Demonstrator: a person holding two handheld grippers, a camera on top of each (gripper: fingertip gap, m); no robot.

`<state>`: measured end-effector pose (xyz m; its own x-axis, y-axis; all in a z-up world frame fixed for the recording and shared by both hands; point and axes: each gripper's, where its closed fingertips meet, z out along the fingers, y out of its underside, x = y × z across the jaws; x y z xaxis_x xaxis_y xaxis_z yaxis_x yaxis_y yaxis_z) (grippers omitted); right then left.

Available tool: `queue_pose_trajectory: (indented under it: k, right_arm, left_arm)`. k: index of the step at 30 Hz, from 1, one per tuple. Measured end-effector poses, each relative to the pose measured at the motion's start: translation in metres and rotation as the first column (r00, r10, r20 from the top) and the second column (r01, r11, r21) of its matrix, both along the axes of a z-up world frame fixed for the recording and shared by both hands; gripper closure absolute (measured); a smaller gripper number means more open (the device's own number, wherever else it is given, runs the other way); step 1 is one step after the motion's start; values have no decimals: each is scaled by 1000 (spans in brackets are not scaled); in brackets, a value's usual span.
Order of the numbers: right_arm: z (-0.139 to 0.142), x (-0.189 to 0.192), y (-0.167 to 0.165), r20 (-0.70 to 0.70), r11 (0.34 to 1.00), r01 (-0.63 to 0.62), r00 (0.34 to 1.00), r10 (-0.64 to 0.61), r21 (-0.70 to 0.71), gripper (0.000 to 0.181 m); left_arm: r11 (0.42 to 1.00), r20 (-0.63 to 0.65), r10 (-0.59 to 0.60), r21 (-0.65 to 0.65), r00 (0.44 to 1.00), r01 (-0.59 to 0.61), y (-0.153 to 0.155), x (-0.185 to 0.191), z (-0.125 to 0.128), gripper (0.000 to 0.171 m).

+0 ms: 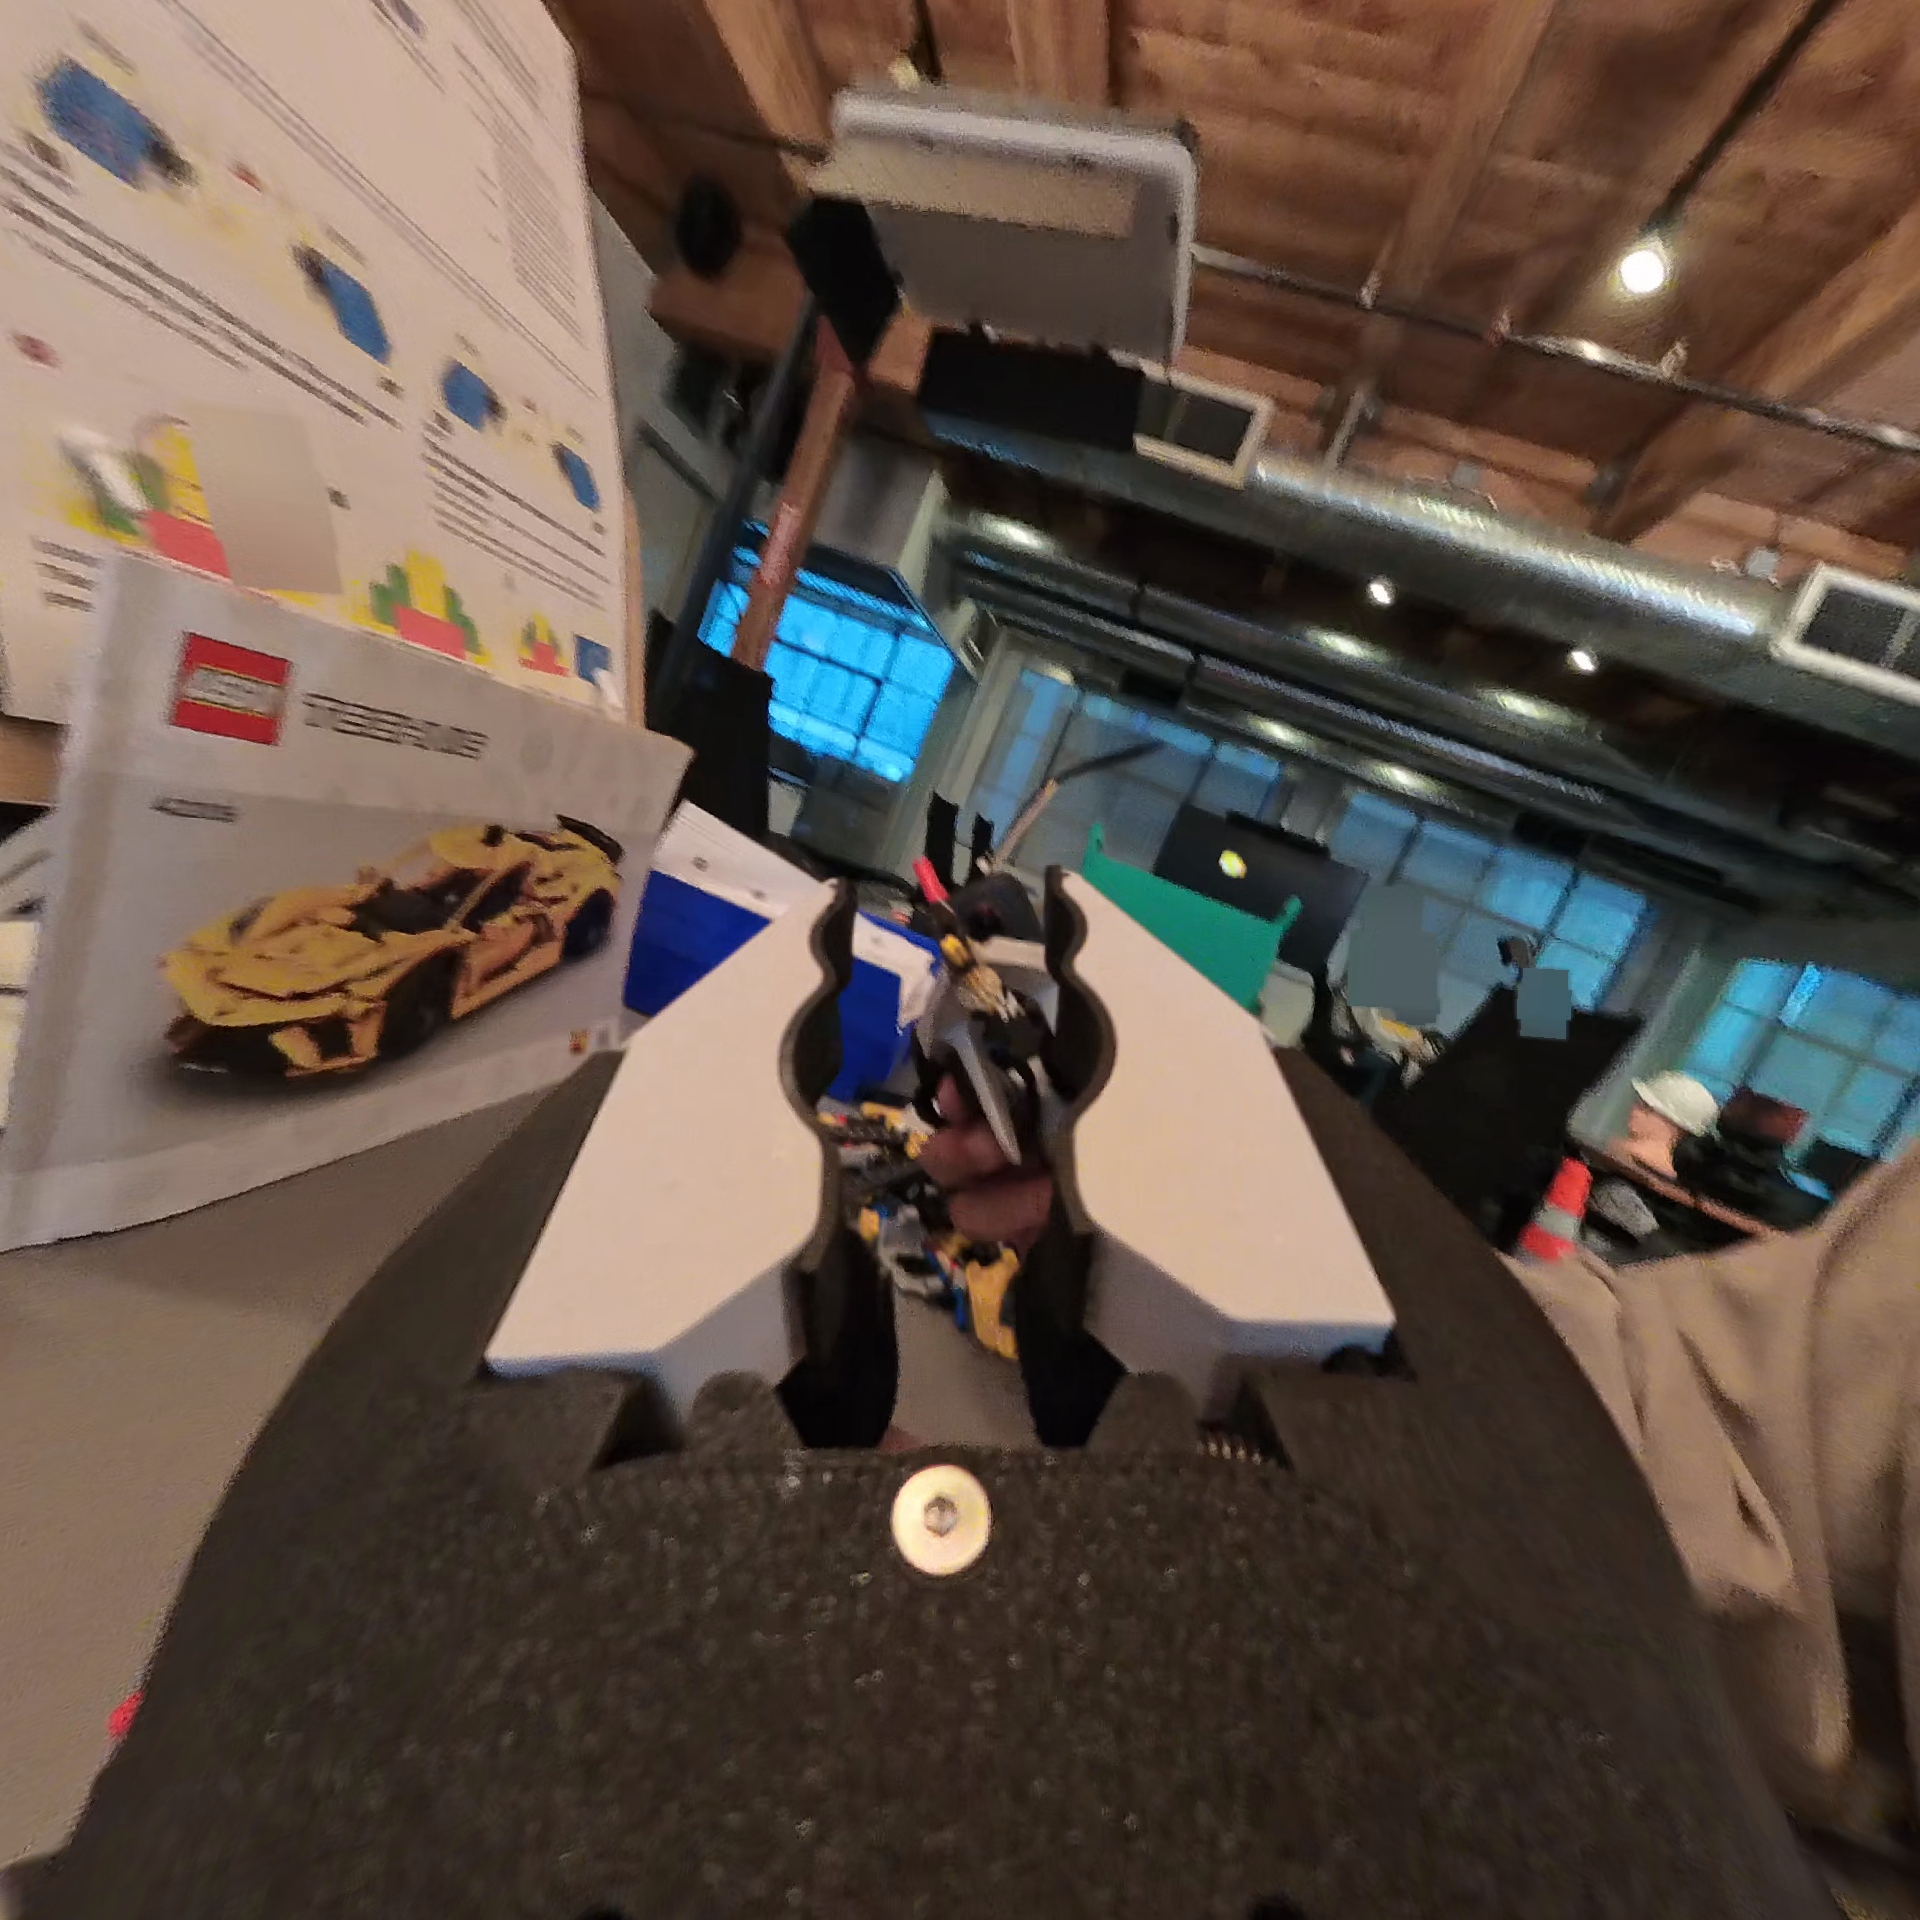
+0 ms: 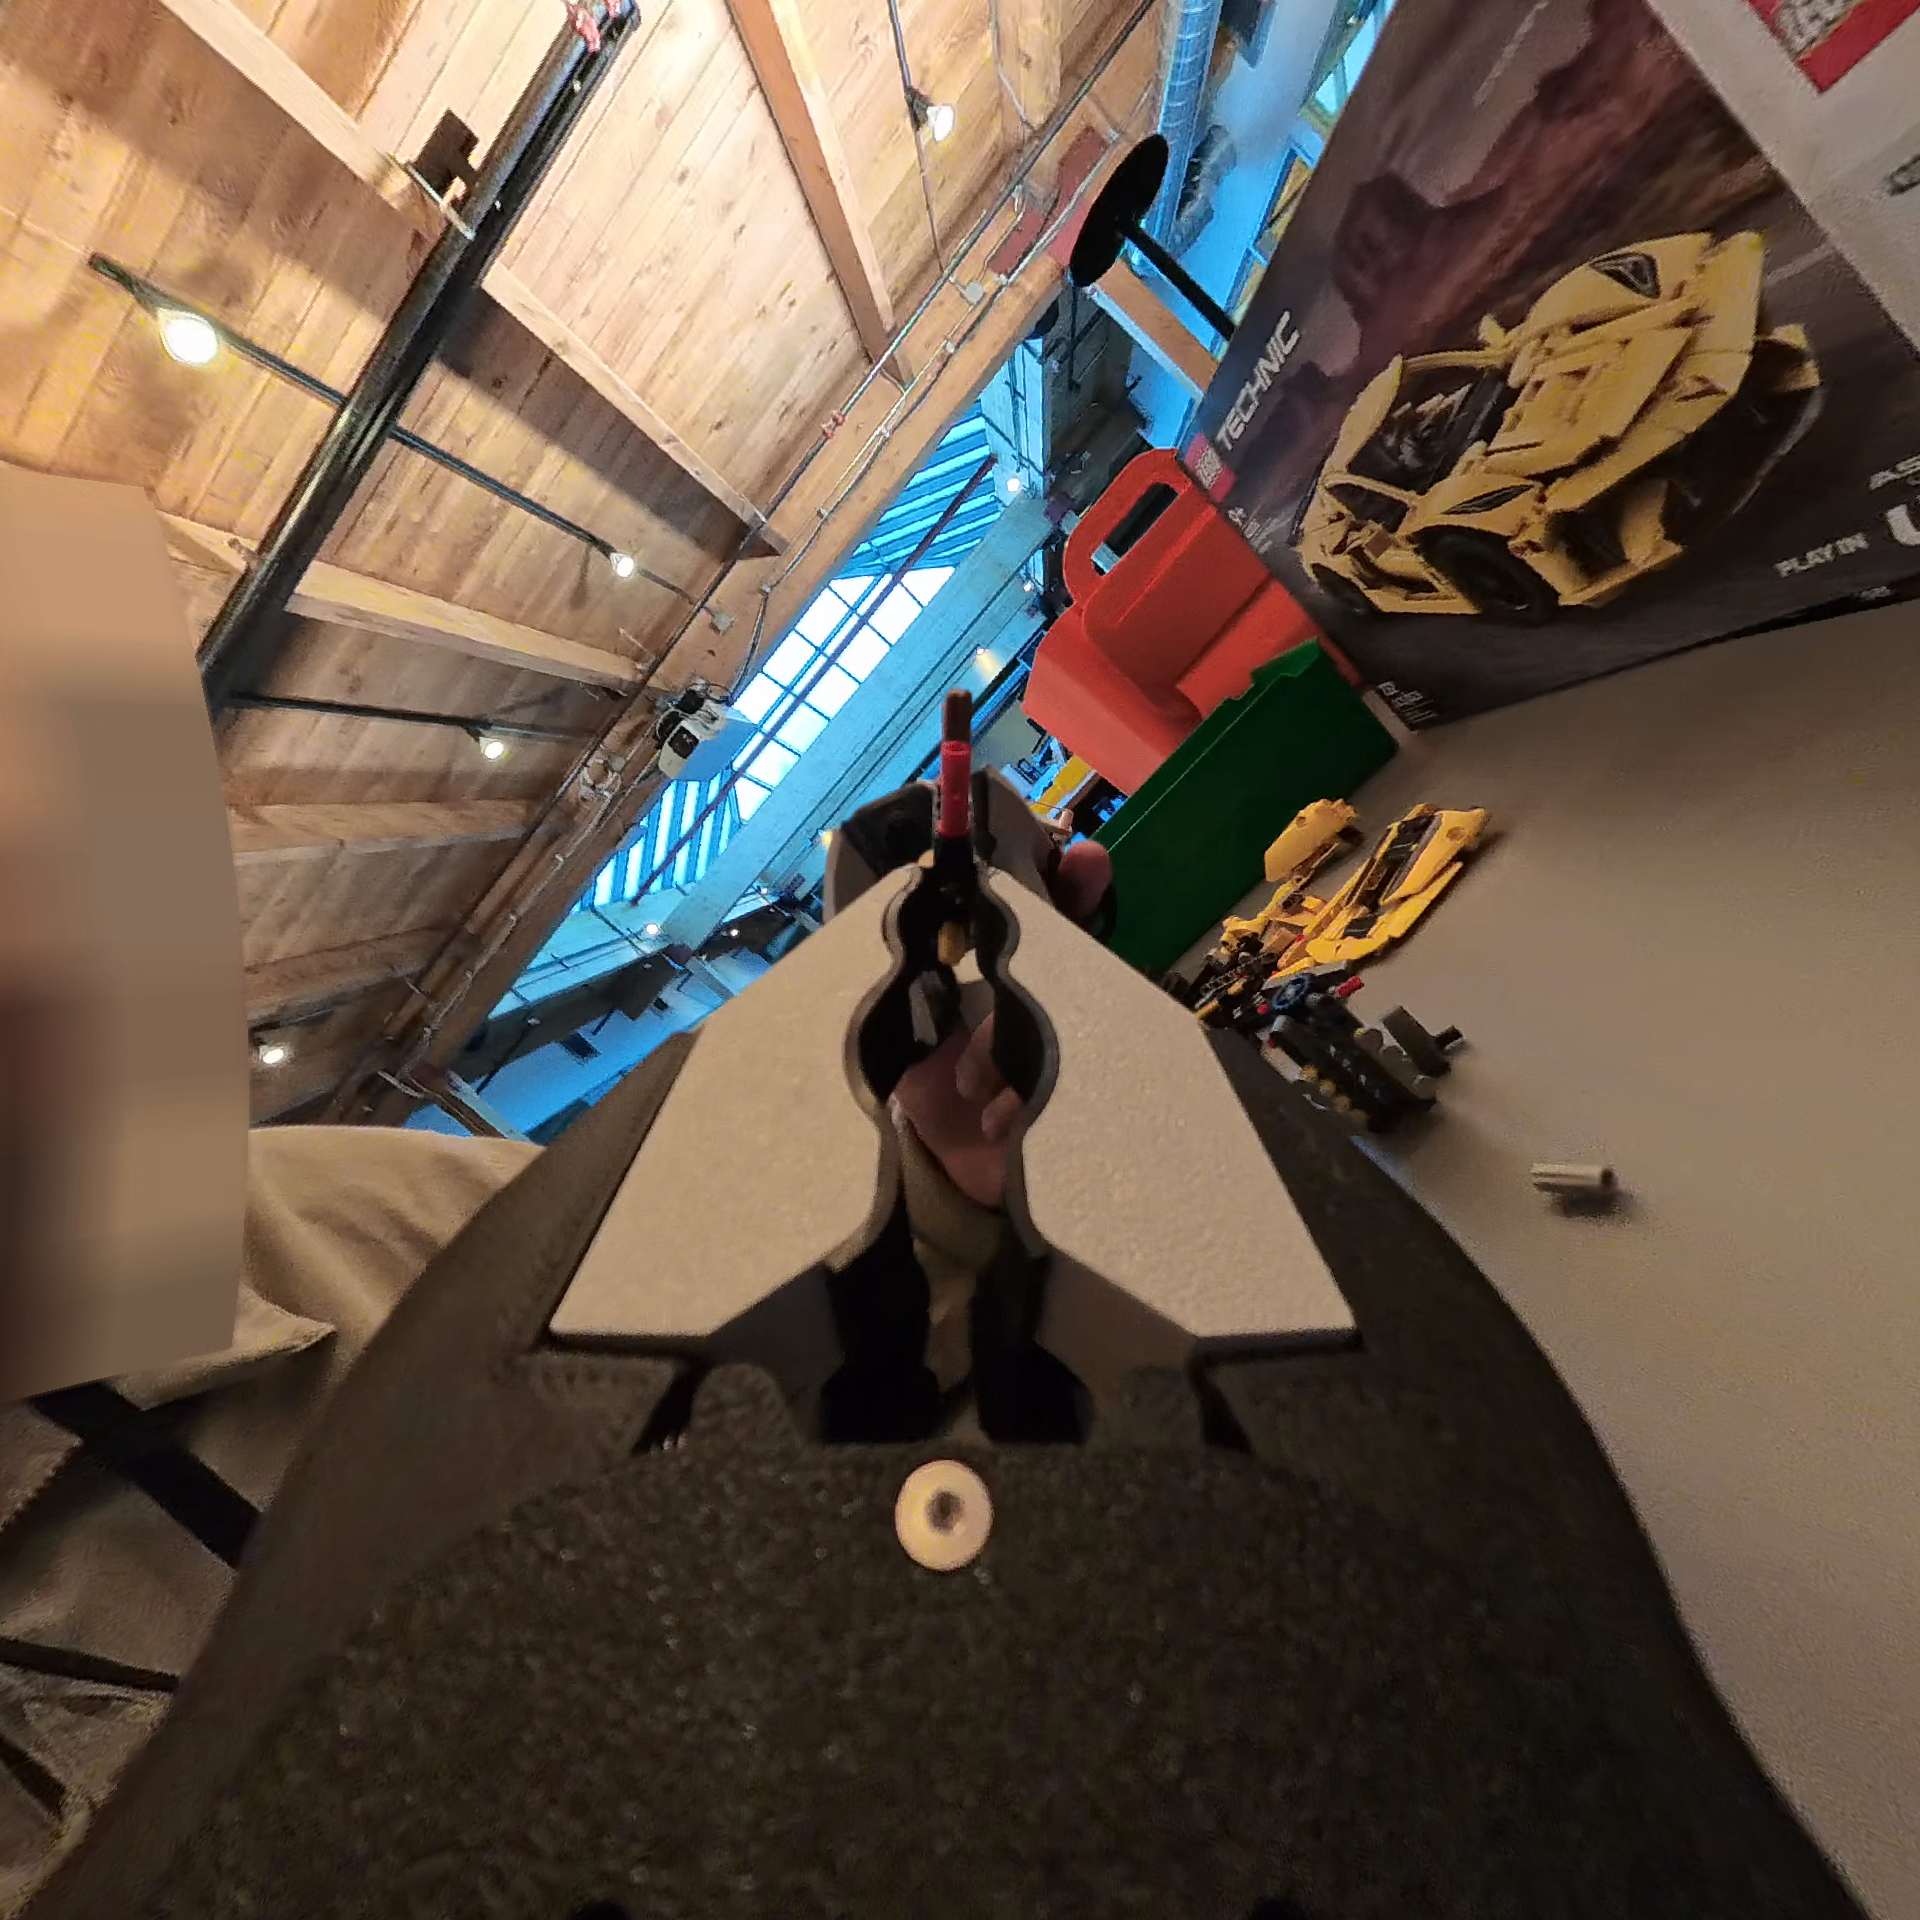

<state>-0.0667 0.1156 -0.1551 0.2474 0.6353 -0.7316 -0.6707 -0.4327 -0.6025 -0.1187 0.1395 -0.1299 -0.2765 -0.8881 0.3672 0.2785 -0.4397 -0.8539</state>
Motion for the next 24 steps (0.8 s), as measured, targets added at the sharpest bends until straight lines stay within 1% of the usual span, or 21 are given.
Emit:
queue_pose_trajectory:
  k: [2, 4, 5, 7, 9, 11, 14, 16, 19, 24]
  right_arm:
    - [2, -3, -2, 41, 999, 13, 999, -14, 32, 176]
    - [5, -3, -3, 62, 997, 29, 998, -34, 69, 175]
    - [8, -1, -4, 58, 995, 39, 997, -45, 89, 175]
    - [15, 5, -5, 32, 987, 81, 996, -86, 137, 176]
    - [19, 11, -5, 10, 976, 132, 991, -136, 172, 176]
    - [20, 12, -4, -6, 970, 165, 986, -166, 181, 176]
    - [18, 0, -3, -2, 977, 127, 992, -128, 172, 176]
    - [15, -7, -3, 16, 979, 111, 993, -116, 169, 176]
    - [10, -11, 0, 51, 982, 107, 992, -116, 156, 176]
    - [3, -21, 2, 87, 987, 84, 992, -97, 140, 176]
  left_arm:
    - [999, -50, -3, 47, 999, 5, -7, 4, -5, 137]
    - [998, -46, -32, 52, 998, 34, -15, 4, -5, 150]
    - [998, -44, -56, 41, 997, 58, -19, 4, -5, 152]
    - [998, -72, -67, 15, 995, 68, -22, 10, -12, 150]
    - [998, -89, -61, -15, 994, 60, -23, 16, -16, 143]
    - [995, -109, -69, -85, 992, 59, -24, 21, -20, 143]
    - [975, -70, -87, -210, 994, 70, -22, 23, -18, 143]
    - [963, -53, -116, -250, 992, 99, -23, 23, -18, 143]
    - [963, -68, -143, -240, 987, 123, -27, 26, -21, 143]
    - [962, -35, -106, -255, 994, 93, -22, 23, -16, 143]
